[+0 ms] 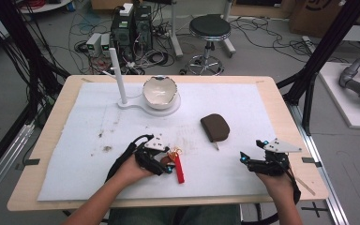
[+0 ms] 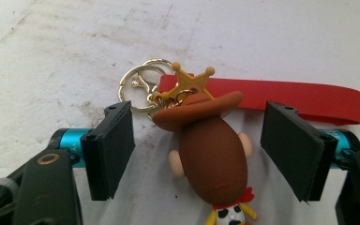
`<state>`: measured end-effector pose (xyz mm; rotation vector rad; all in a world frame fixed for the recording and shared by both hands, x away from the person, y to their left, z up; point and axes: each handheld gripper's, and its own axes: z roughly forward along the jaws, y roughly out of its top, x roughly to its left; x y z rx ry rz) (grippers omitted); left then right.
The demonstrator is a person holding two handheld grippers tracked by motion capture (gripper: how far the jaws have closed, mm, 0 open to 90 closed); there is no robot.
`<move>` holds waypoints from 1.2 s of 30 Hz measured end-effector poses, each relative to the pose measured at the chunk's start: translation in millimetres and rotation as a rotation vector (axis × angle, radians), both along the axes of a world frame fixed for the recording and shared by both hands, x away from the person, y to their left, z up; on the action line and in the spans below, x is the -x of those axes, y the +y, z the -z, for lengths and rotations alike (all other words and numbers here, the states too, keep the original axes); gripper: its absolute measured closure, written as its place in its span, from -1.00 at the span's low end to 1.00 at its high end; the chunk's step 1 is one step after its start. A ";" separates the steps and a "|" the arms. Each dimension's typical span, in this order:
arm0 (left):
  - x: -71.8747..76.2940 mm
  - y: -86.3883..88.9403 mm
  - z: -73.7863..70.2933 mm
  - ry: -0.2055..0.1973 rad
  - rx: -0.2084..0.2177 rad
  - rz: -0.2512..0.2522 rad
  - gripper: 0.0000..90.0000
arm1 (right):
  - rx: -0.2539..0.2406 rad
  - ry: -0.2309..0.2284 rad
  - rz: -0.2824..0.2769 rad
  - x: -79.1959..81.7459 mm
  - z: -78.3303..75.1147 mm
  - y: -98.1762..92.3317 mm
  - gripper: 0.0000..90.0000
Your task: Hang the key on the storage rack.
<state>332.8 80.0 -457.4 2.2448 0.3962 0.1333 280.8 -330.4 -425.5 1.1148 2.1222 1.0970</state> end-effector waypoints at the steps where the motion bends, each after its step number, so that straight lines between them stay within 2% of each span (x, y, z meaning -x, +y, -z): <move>1: -0.3 -0.1 -0.2 -0.004 -0.003 -0.003 -0.37 | 0.001 0.001 -0.001 -0.1 0.2 -0.2 -0.55; 5: 0.0 -0.6 -0.1 -0.026 -0.005 -0.024 -0.16 | 0.001 0.003 0.001 -0.2 0.5 0.0 -0.55; 9: 3.0 -1.3 -0.5 -0.052 -0.010 -0.005 0.05 | 0.002 0.001 0.000 -0.1 0.6 0.1 -0.55; 18: 2.7 -0.2 -1.2 -0.044 -0.003 0.003 0.09 | 0.002 0.000 -0.001 0.7 0.2 0.0 -0.55; 23: 4.4 1.8 -5.5 -0.055 -0.007 0.017 0.09 | 0.002 0.000 -0.001 0.0 0.6 0.4 -0.55; 27: 5.6 6.5 -16.4 -0.069 0.025 0.016 0.09 | 0.001 -0.001 -0.003 0.2 0.4 -0.2 -0.55; 28: 6.3 9.4 -22.8 -0.074 0.053 0.017 0.09 | 0.000 0.001 0.001 0.7 0.2 -0.2 -0.55; 36: 7.7 19.8 -45.2 -0.094 0.120 0.008 0.09 | 0.000 0.003 -0.005 0.4 0.0 1.6 -0.55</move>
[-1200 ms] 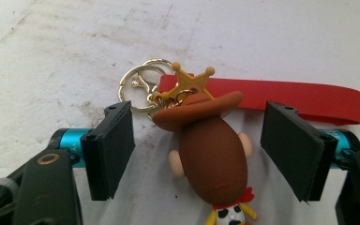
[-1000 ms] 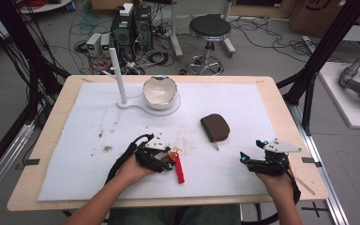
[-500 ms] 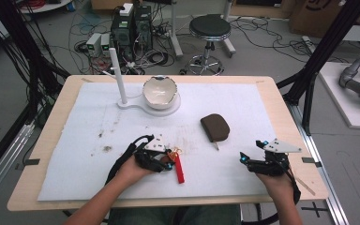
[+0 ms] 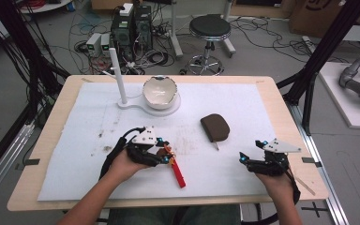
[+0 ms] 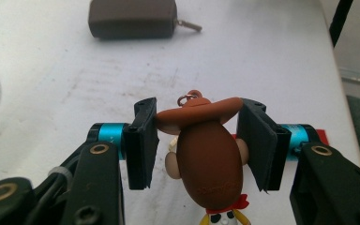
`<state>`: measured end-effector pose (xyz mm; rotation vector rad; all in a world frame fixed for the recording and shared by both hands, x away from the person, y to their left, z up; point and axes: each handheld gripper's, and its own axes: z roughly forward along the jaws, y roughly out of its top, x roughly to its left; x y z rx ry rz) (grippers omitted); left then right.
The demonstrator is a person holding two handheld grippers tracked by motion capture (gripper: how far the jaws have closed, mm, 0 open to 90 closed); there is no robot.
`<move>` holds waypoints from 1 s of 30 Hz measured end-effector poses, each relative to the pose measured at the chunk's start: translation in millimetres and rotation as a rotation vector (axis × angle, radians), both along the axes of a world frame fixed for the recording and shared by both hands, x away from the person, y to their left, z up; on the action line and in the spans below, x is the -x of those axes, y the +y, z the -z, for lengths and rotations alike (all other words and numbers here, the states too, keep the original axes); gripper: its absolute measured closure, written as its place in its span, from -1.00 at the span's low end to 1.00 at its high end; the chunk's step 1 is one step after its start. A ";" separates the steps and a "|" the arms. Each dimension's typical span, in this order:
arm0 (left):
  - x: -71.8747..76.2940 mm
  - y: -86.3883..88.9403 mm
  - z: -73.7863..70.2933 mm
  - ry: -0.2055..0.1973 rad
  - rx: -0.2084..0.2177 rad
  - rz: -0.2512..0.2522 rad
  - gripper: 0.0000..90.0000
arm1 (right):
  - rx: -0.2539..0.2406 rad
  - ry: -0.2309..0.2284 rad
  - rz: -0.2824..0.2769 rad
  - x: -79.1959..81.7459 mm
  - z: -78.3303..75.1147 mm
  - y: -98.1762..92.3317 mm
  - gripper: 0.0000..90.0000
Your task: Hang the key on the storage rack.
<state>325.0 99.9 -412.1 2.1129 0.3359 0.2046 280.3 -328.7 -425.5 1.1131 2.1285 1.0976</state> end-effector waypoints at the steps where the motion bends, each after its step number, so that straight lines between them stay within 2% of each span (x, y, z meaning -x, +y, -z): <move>1: -0.6 2.6 -4.2 -0.004 0.003 0.001 0.09 | 0.001 -0.001 -0.001 -0.2 0.0 0.1 -0.55; 15: -5.8 26.6 -47.1 -0.044 0.071 -0.038 0.09 | -0.002 0.000 -0.010 -4.5 0.3 3.6 -0.55; 30: -15.0 57.7 -91.6 -0.110 0.088 -0.093 0.09 | 0.000 0.002 -0.022 -8.3 1.1 7.9 -0.55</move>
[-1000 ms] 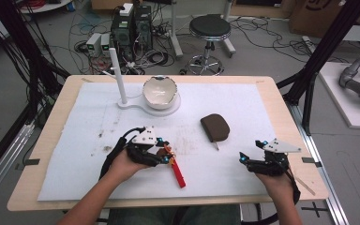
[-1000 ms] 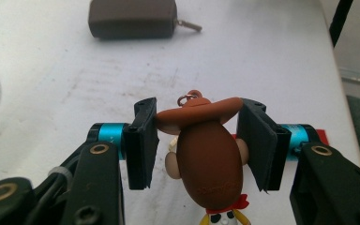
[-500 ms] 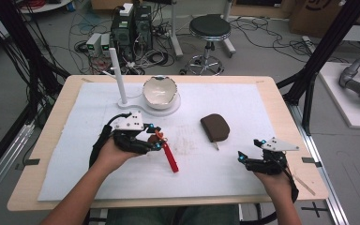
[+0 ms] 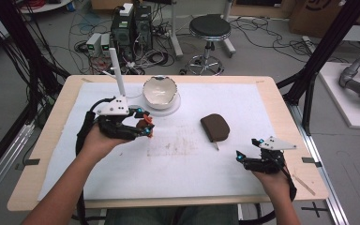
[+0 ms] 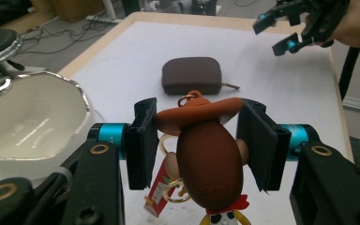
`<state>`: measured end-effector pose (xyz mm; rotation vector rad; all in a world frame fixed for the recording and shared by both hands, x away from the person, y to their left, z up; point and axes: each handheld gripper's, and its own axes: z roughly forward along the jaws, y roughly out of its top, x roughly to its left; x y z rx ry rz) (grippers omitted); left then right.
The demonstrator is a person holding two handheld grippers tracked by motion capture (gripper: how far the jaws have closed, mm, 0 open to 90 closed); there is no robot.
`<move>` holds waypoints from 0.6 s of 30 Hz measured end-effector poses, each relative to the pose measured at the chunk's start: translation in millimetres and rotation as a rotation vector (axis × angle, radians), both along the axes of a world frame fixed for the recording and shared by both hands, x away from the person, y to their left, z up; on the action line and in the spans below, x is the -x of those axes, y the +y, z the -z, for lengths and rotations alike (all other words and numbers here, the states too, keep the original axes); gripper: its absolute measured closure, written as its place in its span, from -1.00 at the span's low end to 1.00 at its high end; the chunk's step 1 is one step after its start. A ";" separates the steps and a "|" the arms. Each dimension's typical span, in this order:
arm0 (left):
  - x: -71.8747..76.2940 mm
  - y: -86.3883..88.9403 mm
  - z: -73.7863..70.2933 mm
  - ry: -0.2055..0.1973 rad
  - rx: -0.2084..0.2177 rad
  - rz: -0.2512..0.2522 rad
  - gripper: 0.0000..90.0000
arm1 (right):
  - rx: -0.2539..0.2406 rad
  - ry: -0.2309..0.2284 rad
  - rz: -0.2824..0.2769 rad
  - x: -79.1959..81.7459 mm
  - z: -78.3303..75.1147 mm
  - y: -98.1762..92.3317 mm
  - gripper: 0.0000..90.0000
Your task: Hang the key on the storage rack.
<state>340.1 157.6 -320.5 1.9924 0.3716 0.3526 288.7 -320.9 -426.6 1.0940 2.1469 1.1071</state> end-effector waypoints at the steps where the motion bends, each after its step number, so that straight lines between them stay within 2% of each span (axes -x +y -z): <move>1: -0.4 1.7 -1.8 -0.002 0.001 -0.007 0.09 | -0.004 0.005 0.001 0.0 0.2 0.7 -0.55; 6: -5.8 13.3 -11.7 -0.006 0.012 -0.027 0.09 | -0.002 0.006 -0.001 -0.4 0.3 0.9 -0.55; 12: -12.9 23.5 -19.1 -0.004 0.003 -0.045 0.09 | -0.002 0.007 -0.001 -1.0 0.9 0.2 -0.55; 16: -17.7 29.0 -23.9 -0.002 0.012 -0.053 0.09 | 0.000 0.007 0.000 -1.4 1.3 -0.1 -0.55; 18: -20.3 31.9 -27.1 -0.006 0.000 -0.060 0.09 | -0.001 0.008 0.002 -1.5 1.4 -0.1 -0.55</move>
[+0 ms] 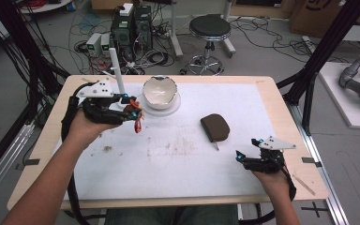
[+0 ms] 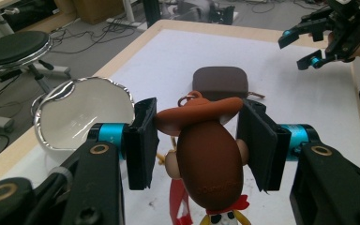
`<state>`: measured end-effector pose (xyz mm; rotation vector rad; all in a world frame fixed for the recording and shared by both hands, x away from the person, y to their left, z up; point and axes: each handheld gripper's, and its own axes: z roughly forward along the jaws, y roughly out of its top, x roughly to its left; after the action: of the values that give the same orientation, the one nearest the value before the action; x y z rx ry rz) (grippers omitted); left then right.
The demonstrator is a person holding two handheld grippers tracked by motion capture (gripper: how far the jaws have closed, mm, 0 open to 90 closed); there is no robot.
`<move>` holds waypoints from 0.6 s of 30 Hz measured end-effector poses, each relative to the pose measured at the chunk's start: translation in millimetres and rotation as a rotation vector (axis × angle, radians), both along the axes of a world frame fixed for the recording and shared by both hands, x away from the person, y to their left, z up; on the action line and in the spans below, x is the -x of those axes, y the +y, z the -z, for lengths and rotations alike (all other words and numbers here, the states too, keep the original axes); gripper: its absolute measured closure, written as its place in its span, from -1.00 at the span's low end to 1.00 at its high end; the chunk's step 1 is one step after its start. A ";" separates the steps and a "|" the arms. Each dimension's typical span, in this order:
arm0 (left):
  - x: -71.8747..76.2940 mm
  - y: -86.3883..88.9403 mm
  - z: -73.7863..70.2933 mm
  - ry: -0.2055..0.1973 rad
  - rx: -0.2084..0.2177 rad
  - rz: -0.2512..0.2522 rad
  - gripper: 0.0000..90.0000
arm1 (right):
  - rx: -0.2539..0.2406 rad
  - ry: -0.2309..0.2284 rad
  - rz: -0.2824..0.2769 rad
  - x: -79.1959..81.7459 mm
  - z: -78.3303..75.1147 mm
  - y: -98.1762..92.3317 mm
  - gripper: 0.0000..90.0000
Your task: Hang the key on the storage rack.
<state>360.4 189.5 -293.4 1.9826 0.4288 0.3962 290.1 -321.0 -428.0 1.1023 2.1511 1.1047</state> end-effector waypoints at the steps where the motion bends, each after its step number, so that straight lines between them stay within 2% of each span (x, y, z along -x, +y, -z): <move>1: -1.1 1.2 -1.6 -0.001 0.002 -0.007 0.09 | 0.001 0.000 0.001 -0.1 0.0 0.0 -0.55; 3: -4.2 4.8 -6.0 -0.005 -0.010 -0.016 0.09 | -0.001 0.000 0.001 -0.2 0.3 -0.2 -0.55; 15: -18.4 25.1 -20.7 -0.016 0.009 -0.074 0.09 | 0.001 0.006 0.000 -0.9 0.9 0.6 -0.55; 18: -22.6 29.4 -22.6 -0.015 0.002 -0.091 0.09 | 0.004 0.005 -0.003 -1.5 1.2 0.8 -0.55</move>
<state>383.0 218.9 -270.8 1.9620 0.5116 0.4673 291.6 -320.2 -429.2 1.1012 2.1584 1.0995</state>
